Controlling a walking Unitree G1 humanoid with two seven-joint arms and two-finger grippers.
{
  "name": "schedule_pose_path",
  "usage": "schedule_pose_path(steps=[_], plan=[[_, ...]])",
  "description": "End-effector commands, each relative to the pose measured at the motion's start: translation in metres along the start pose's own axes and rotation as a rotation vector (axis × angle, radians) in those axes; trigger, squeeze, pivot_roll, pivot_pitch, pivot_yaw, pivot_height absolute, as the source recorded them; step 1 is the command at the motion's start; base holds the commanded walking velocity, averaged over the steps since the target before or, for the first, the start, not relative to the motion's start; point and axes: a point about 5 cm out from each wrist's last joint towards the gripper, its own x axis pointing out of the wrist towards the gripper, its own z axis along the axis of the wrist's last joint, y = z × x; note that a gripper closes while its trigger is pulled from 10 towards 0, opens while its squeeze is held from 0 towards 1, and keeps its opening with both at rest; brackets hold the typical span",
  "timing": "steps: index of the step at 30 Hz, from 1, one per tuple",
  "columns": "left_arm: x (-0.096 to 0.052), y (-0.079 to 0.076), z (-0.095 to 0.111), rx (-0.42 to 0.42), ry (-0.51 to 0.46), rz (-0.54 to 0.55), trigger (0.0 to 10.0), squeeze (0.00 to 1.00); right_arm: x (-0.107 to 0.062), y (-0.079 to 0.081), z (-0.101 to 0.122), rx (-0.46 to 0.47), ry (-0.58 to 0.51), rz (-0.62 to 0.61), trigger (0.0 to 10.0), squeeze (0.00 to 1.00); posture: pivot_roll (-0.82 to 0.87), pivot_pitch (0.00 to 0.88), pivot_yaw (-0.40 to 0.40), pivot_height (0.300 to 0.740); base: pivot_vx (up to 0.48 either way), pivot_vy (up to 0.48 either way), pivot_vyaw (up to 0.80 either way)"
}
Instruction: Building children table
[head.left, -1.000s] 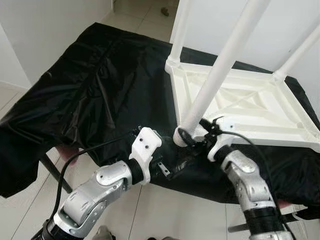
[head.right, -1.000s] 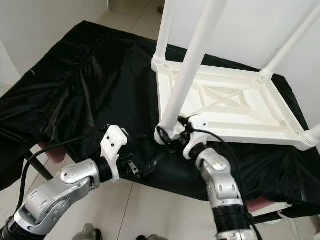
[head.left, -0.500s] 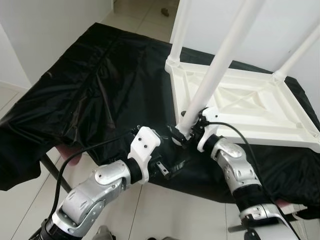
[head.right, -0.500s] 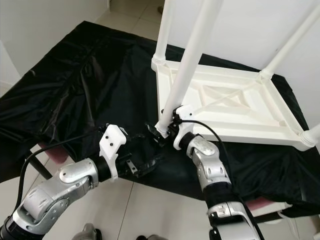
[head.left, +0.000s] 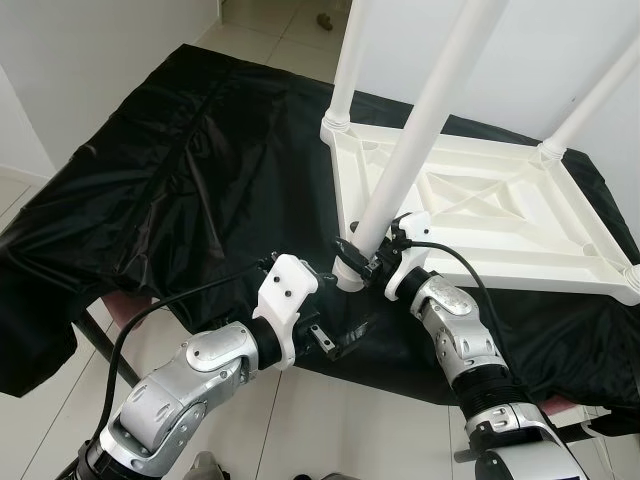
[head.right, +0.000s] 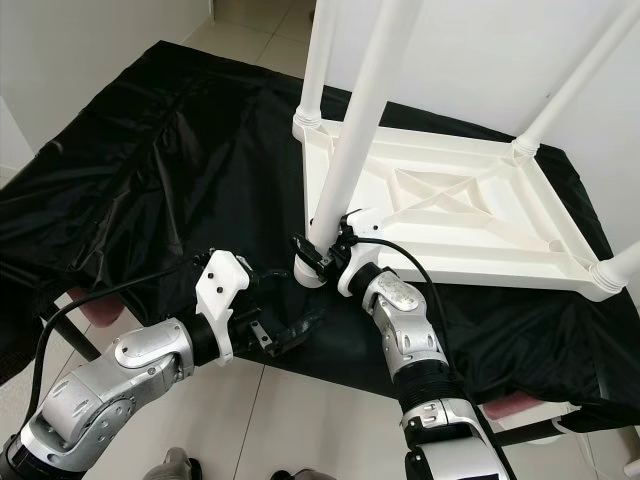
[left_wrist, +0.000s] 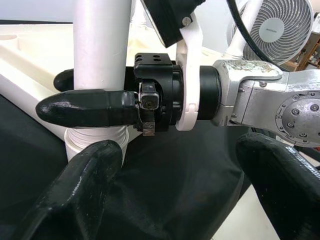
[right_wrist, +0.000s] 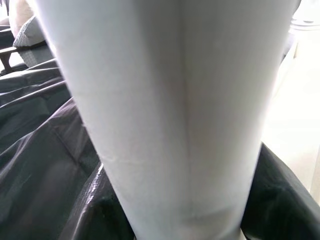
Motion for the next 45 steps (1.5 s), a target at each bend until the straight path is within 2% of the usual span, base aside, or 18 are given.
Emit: schedule_pose_path(steps=[1, 6, 8, 9, 10, 13, 17, 19, 22, 28, 30, 31, 35, 36, 40, 42, 43, 45], plan=[[0.000, -0.008, -0.001, -0.005, 0.003, -0.080, 10.0, 0.00, -0.004, 0.006, -0.013, 0.032, 0.048, 0.005, 0.0, 0.00, 0.17, 0.131, -0.159, 0.740, 0.000, 0.000, 0.00], [0.000, -0.008, -0.001, -0.007, 0.004, -0.083, 10.0, 0.00, -0.011, 0.005, -0.017, 0.000, 0.088, -0.108, 0.0, 0.00, 0.17, 0.129, -0.160, 0.740, 0.000, 0.000, 0.00], [0.000, -0.008, -0.001, -0.007, 0.004, -0.083, 10.0, 0.00, -0.011, 0.005, -0.017, 0.000, 0.088, -0.108, 0.0, 0.00, 0.17, 0.129, -0.160, 0.740, 0.000, 0.000, 0.00], [0.001, -0.009, -0.001, -0.009, 0.005, -0.088, 10.0, 0.00, -0.015, 0.005, -0.019, -0.006, 0.103, -0.182, 0.0, 0.00, 0.16, 0.126, -0.159, 0.740, 0.000, 0.000, 0.00], [0.001, -0.009, -0.001, -0.009, 0.005, -0.088, 10.0, 0.00, -0.015, 0.005, -0.019, -0.006, 0.103, -0.182, 0.0, 0.00, 0.16, 0.126, -0.159, 0.740, 0.000, 0.000, 0.00], [0.003, -0.010, -0.002, -0.011, 0.005, -0.106, 10.0, 0.00, -0.023, 0.006, -0.020, -0.013, 0.114, -0.397, 0.0, 0.00, 0.15, 0.120, -0.155, 0.740, 0.000, 0.000, 0.00], [0.004, -0.011, -0.001, -0.009, 0.004, -0.114, 10.0, 0.00, -0.026, 0.007, -0.019, -0.033, 0.107, -0.519, 0.0, 0.00, 0.15, 0.120, -0.155, 0.740, 0.000, 0.000, 0.00], [0.004, -0.011, -0.001, -0.009, 0.004, -0.114, 10.0, 0.00, -0.026, 0.007, -0.019, -0.033, 0.107, -0.519, 0.0, 0.00, 0.15, 0.120, -0.155, 0.740, 0.000, 0.000, 0.00], [0.005, -0.011, -0.001, -0.010, 0.002, -0.119, 10.0, 0.00, -0.030, 0.007, -0.020, -0.014, 0.107, -0.674, 0.0, 0.00, 0.14, 0.110, -0.158, 0.740, 0.000, 0.000, 0.00], [0.007, -0.012, -0.002, -0.016, -0.003, -0.125, 10.0, 0.00, -0.028, 0.011, -0.022, 0.019, 0.121, -0.711, 0.0, 0.00, 0.14, 0.101, -0.159, 0.740, 0.000, 0.000, 0.00], [0.009, -0.012, -0.002, -0.017, -0.004, -0.129, 10.0, 0.00, -0.028, 0.013, -0.024, 0.031, 0.145, -0.672, 0.0, 0.00, 0.14, 0.095, -0.164, 0.740, 0.000, 0.000, 0.00], [0.009, -0.012, -0.002, -0.014, -0.005, -0.129, 10.0, 0.00, -0.028, 0.014, -0.023, 0.029, 0.144, -0.650, 10.0, 0.00, 0.14, 0.092, -0.165, 0.740, 0.000, 0.000, 0.00], [0.009, -0.011, -0.002, -0.013, -0.005, -0.128, 10.0, 0.00, -0.028, 0.015, -0.022, 0.027, 0.138, -0.634, 10.0, 0.00, 0.14, 0.091, -0.167, 0.740, 0.000, 0.000, 0.00], [0.009, -0.011, -0.002, -0.014, -0.005, -0.126, 10.0, 0.00, -0.030, 0.015, -0.019, 0.029, 0.121, -0.605, 10.0, 1.00, 0.14, 0.089, -0.170, 0.740, 0.000, 0.000, 0.00], [0.008, -0.012, -0.003, -0.019, -0.006, -0.121, 10.0, 0.00, -0.038, 0.017, -0.010, 0.037, 0.074, -0.483, 10.0, 1.00, 0.14, 0.087, -0.169, 0.740, 0.000, 0.000, 0.00], [0.008, -0.012, -0.003, -0.019, -0.006, -0.121, 10.0, 0.00, -0.038, 0.017, -0.010, 0.037, 0.074, -0.483, 10.0, 1.00, 0.14, 0.087, -0.169, 0.740, 0.000, 0.000, 0.00], [0.009, -0.011, -0.003, -0.018, -0.006, -0.121, 10.0, 0.00, -0.045, 0.013, -0.006, 0.010, 0.068, -0.409, 10.0, 1.00, 0.13, 0.088, -0.168, 0.740, 0.000, 0.000, 0.00], [0.009, -0.011, -0.003, -0.017, -0.005, -0.122, 10.0, 0.00, -0.048, 0.010, -0.004, 0.004, 0.067, -0.357, 10.0, 1.00, 0.13, 0.090, -0.166, 0.740, 0.000, 0.000, 0.00]])
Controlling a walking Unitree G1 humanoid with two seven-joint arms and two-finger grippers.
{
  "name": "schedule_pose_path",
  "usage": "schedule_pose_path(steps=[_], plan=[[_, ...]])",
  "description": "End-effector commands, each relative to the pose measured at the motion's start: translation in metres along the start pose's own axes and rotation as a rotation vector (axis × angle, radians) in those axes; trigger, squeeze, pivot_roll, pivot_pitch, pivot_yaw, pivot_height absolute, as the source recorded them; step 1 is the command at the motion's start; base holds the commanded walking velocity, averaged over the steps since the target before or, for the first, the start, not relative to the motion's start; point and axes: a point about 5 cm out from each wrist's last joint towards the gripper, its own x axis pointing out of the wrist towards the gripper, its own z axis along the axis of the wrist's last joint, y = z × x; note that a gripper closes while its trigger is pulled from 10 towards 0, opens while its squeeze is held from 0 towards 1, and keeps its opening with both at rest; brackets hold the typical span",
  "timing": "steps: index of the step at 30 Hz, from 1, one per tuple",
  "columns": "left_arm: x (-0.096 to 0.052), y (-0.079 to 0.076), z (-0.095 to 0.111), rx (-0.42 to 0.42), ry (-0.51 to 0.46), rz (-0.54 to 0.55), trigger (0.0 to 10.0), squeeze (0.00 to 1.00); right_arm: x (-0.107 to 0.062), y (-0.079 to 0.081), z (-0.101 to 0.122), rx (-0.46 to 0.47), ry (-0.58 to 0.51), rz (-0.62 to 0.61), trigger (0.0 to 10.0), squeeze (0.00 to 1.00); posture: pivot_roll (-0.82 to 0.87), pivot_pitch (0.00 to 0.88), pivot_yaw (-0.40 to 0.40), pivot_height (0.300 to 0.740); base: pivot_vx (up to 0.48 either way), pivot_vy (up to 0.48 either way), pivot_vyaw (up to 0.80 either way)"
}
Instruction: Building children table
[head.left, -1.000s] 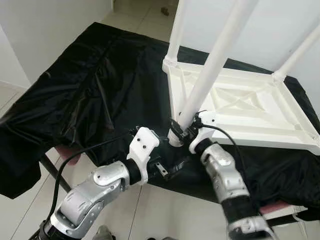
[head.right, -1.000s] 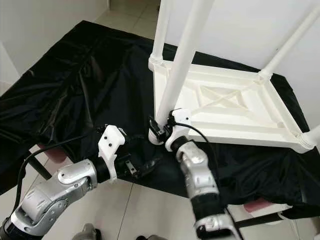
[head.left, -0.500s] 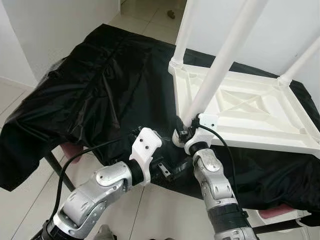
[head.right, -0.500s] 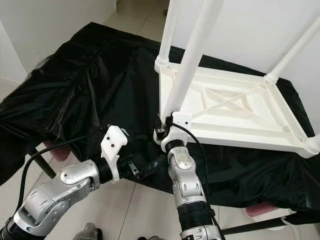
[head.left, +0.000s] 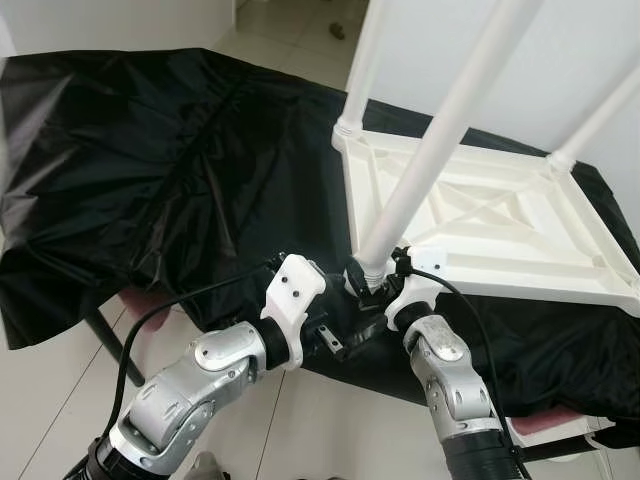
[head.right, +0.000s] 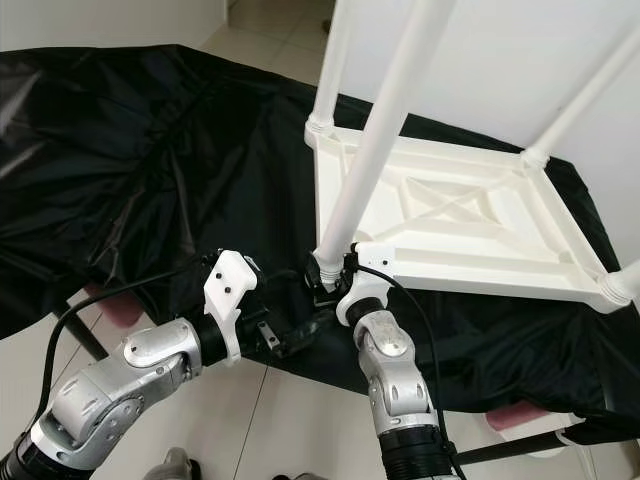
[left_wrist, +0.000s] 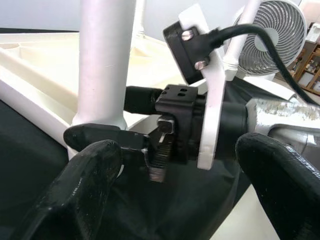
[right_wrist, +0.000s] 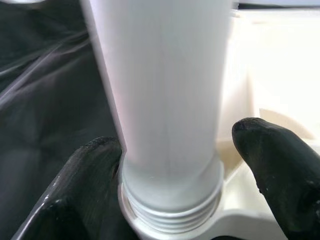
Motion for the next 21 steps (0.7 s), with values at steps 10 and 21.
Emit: schedule_pose_path(steps=[10, 21], plan=[[0.001, -0.005, -0.003, -0.001, 0.012, -0.096, 10.0, 0.00, -0.001, -0.031, 0.007, -0.057, 0.007, 0.232, 10.0, 0.00, 0.14, 0.102, -0.163, 0.740, 0.000, 0.000, 0.00], [-0.002, -0.005, -0.003, -0.005, 0.012, -0.079, 10.0, 0.00, 0.026, -0.023, 0.002, -0.072, 0.027, 0.385, 10.0, 0.00, 0.15, 0.111, -0.157, 0.740, 0.000, 0.000, 0.00]])
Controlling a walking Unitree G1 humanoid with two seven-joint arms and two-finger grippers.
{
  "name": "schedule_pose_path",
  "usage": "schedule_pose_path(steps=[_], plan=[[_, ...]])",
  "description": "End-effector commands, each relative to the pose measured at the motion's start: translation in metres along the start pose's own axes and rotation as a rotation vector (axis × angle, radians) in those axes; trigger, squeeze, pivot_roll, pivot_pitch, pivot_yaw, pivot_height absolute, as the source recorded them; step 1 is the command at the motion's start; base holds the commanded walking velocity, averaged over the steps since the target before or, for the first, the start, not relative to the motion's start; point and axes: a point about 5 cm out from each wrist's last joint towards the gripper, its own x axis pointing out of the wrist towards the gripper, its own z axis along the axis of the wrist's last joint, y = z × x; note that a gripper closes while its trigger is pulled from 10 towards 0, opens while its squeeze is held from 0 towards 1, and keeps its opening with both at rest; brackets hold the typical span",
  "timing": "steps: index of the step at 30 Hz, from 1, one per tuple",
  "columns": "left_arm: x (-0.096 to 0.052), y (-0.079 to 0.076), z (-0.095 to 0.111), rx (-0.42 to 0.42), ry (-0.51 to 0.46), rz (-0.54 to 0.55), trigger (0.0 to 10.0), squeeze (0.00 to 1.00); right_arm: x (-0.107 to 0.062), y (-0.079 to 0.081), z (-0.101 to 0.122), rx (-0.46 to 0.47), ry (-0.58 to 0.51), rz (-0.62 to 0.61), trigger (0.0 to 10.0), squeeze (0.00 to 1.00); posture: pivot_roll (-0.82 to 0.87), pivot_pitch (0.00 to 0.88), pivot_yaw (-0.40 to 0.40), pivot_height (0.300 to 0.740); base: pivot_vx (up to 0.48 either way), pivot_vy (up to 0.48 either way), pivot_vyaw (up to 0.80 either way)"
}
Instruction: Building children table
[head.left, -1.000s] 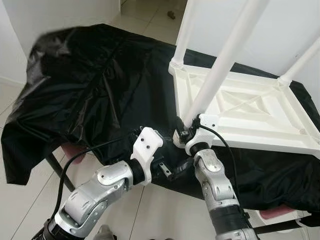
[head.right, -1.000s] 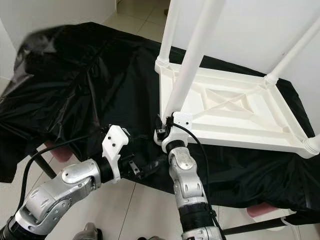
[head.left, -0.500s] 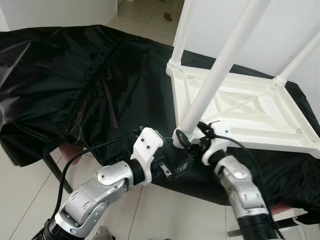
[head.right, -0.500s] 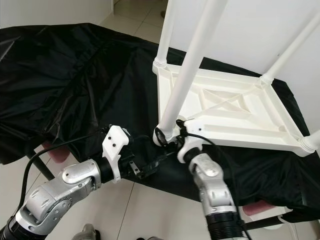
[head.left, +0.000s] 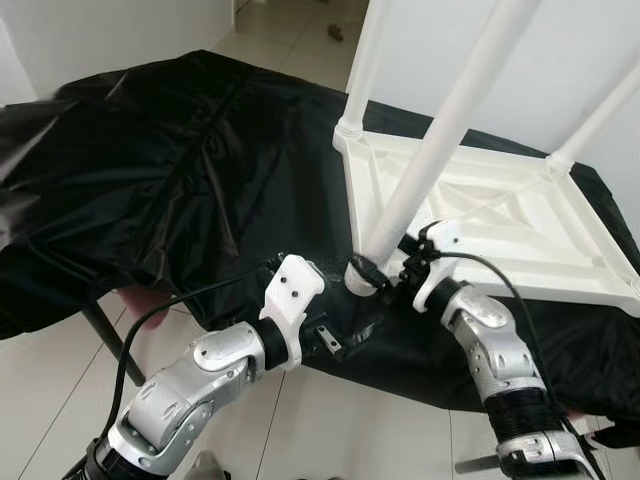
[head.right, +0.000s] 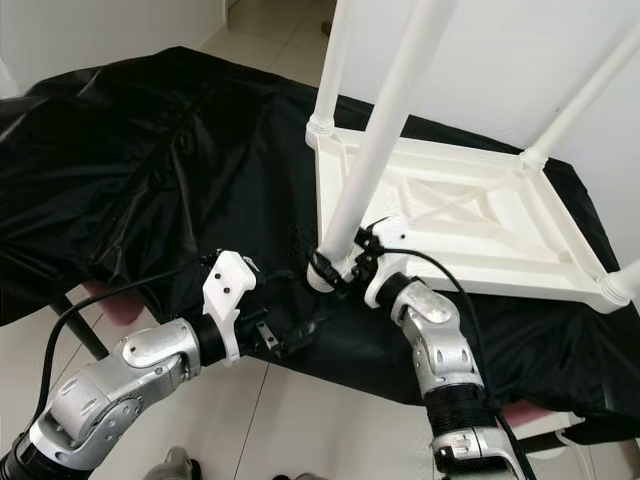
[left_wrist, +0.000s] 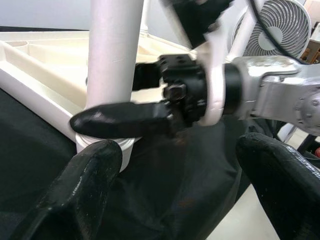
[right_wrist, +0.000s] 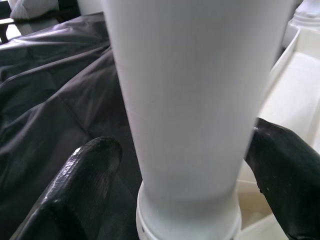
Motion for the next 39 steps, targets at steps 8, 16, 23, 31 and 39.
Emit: schedule_pose_path(steps=[8, 16, 23, 31, 39], plan=[[0.001, -0.008, -0.001, -0.003, 0.005, -0.096, 10.0, 0.00, 0.017, 0.005, -0.013, 0.030, 0.006, 0.055, 0.3, 0.00, 0.15, 0.115, -0.155, 0.740, 0.000, 0.000, 0.00], [0.005, -0.012, -0.002, -0.025, -0.007, -0.105, 10.0, 0.00, 0.022, 0.007, -0.018, 0.051, -0.022, 0.060, 0.0, 0.00, 0.15, 0.127, -0.158, 0.740, 0.000, 0.000, 0.00], [0.002, -0.004, -0.002, -0.006, 0.001, -0.090, 10.0, 0.00, 0.019, 0.002, -0.021, 0.033, -0.022, -0.060, 0.0, 0.00, 0.14, 0.147, -0.170, 0.740, 0.000, 0.000, 0.00], [0.001, 0.005, -0.002, 0.013, 0.006, -0.070, 10.0, 0.00, 0.013, 0.002, -0.025, 0.042, -0.013, -0.223, 0.0, 0.00, 0.12, 0.164, -0.178, 0.740, 0.000, 0.000, 0.00], [0.005, 0.005, -0.001, 0.015, -0.012, -0.055, 10.0, 0.00, 0.000, 0.011, -0.024, 0.104, -0.047, -0.456, 0.0, 0.00, 0.12, 0.178, -0.182, 0.740, 0.000, 0.000, 0.00]])
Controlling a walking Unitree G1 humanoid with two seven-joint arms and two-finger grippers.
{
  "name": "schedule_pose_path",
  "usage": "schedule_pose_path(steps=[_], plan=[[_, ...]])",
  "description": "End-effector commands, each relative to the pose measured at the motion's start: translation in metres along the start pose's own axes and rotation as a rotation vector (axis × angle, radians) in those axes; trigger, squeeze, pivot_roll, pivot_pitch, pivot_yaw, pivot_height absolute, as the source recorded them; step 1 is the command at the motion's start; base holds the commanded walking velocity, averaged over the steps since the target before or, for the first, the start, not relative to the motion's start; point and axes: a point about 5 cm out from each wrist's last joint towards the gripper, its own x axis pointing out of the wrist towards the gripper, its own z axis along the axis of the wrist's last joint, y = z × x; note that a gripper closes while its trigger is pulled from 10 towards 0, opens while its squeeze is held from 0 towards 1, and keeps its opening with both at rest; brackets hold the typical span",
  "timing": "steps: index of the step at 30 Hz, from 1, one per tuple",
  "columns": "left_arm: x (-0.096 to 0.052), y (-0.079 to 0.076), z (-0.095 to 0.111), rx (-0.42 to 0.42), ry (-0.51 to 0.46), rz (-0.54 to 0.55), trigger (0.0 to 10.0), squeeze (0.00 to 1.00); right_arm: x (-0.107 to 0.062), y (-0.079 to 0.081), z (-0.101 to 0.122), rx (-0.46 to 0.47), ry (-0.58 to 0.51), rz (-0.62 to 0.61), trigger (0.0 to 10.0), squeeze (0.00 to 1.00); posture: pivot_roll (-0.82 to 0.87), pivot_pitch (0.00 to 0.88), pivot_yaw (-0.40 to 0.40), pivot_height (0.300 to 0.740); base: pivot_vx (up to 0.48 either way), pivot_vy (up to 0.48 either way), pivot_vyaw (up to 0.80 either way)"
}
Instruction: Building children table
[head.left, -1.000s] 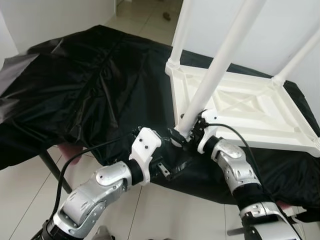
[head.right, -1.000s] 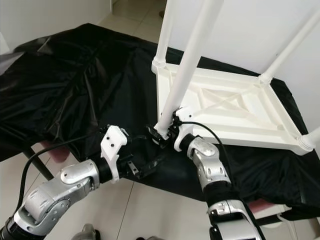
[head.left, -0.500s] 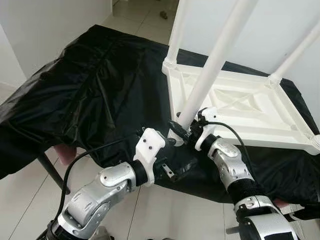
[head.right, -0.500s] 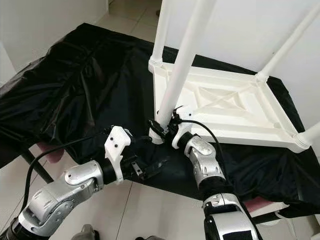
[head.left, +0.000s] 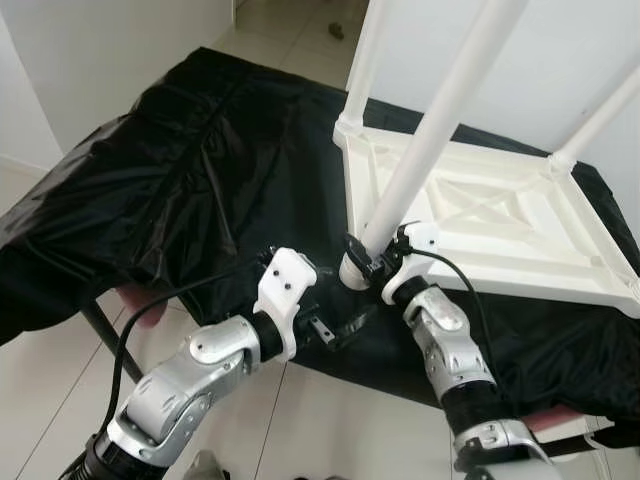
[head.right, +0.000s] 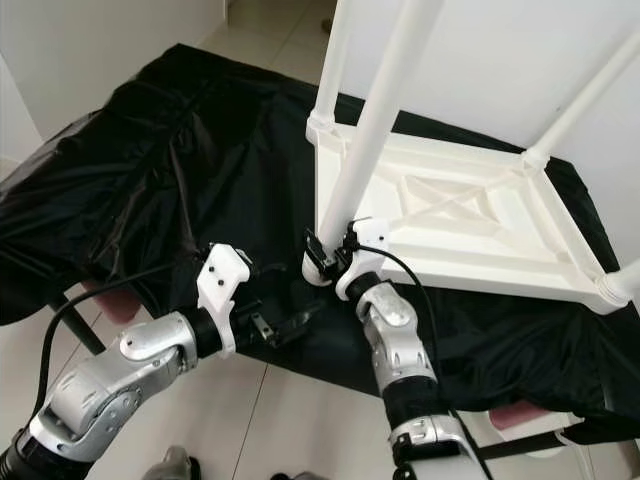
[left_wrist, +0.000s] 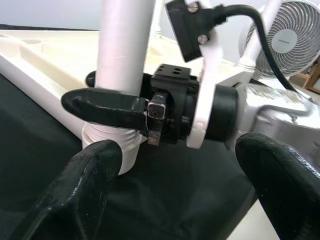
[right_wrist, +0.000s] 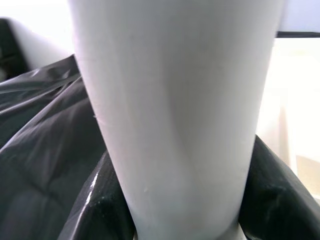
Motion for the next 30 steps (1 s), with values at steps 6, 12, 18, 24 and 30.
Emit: schedule_pose_path(steps=[6, 12, 18, 24, 30], plan=[[0.005, -0.003, 0.003, 0.018, -0.024, -0.057, 10.0, 0.00, -0.023, -0.010, -0.015, -0.006, 0.083, -0.243, 0.0, 0.00, 0.13, 0.179, -0.183, 0.740, 0.000, 0.000, 0.00], [0.004, 0.001, 0.005, -0.006, -0.037, -0.037, 10.0, 0.00, -0.033, -0.008, -0.012, -0.018, 0.093, -0.384, 0.0, 0.00, 0.13, 0.175, -0.186, 0.740, 0.000, 0.000, 0.00], [0.004, 0.002, 0.006, -0.020, -0.046, -0.025, 10.0, 0.00, -0.039, -0.003, -0.008, -0.016, 0.111, -0.397, 0.0, 0.00, 0.13, 0.179, -0.189, 0.740, 0.000, 0.000, 0.00], [0.005, 0.006, 0.005, 0.004, -0.052, 0.003, 10.0, 0.00, -0.042, -0.007, -0.008, -0.050, 0.142, -0.395, 10.0, 0.00, 0.13, 0.175, -0.182, 0.740, 0.000, 0.000, 0.00], [0.008, 0.008, 0.004, 0.018, -0.054, 0.020, 10.0, 0.00, -0.041, 0.002, 0.000, -0.042, 0.104, -0.268, 10.0, 1.00, 0.12, 0.170, -0.178, 0.740, 0.000, 0.000, 0.00]])
